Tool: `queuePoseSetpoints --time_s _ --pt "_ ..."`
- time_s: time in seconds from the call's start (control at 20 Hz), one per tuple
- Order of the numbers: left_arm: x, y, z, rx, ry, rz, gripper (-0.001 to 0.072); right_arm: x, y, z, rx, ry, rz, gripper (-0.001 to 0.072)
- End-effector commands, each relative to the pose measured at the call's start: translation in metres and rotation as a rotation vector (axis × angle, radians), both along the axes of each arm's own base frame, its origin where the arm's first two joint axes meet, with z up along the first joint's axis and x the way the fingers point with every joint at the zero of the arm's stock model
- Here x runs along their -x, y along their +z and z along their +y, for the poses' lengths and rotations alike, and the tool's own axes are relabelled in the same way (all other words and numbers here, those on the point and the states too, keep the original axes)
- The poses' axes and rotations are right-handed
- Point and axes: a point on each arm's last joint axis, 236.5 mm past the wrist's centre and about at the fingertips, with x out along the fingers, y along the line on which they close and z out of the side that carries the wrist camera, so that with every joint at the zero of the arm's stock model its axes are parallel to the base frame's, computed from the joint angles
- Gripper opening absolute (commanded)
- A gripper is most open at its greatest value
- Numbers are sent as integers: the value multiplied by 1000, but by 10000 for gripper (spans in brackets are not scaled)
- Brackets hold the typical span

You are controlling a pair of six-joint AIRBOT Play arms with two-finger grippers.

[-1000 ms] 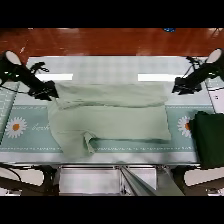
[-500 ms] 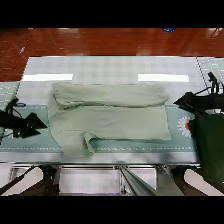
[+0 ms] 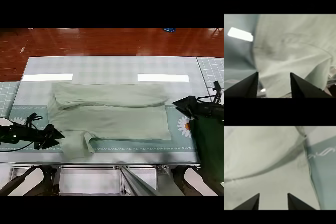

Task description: Fold the shirts.

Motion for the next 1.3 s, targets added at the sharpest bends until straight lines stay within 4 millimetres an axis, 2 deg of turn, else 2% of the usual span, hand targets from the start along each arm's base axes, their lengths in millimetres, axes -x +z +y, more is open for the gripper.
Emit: queuePoseSetpoints --time_s 0.0,0.05,0.1,0.2,0.35,0.45,0.55,0.7,0.8,1.05,1.1,1.15,1.2,1.25 --pt "-11 -20 -11 -47 -10 -52 485 2 21 -33 -45 -78 -26 408" --pt "-11 -20 -16 -31 -55 -74 240 14 15 -45 -32 -89 9 408" --pt "-12 -16 -20 -12 -110 -116 27 36 -2 -58 19 -78 97 408" --pt "-14 -9 -21 4 -149 -134 16 81 -36 -73 100 -107 336 408" --pt "-18 -3 -21 12 -159 -143 17 119 -64 -40 80 2 481 407" --pt "-19 -2 -21 14 -160 -143 17 134 -78 -16 74 80 526 407" --pt "-18 -2 -21 17 -163 -140 17 141 -87 -3 77 117 545 407" --pt "-18 0 -23 26 -158 -138 17 138 -95 0 101 131 548 407" --pt "-24 4 -29 53 -130 -154 17 137 -101 11 80 162 565 408" --pt "-34 7 -32 67 -104 -187 17 91 -116 48 9 120 478 405" --pt "-35 8 -31 64 -104 -191 17 85 -117 57 -3 131 456 323" --pt "-40 12 -29 65 -104 -202 17 80 -110 66 -19 177 420 78" --pt "-46 21 -26 75 -118 -225 16 75 -100 71 -31 216 380 25" --pt "-54 33 -21 85 -140 -259 16 71 -88 70 -19 249 345 26"
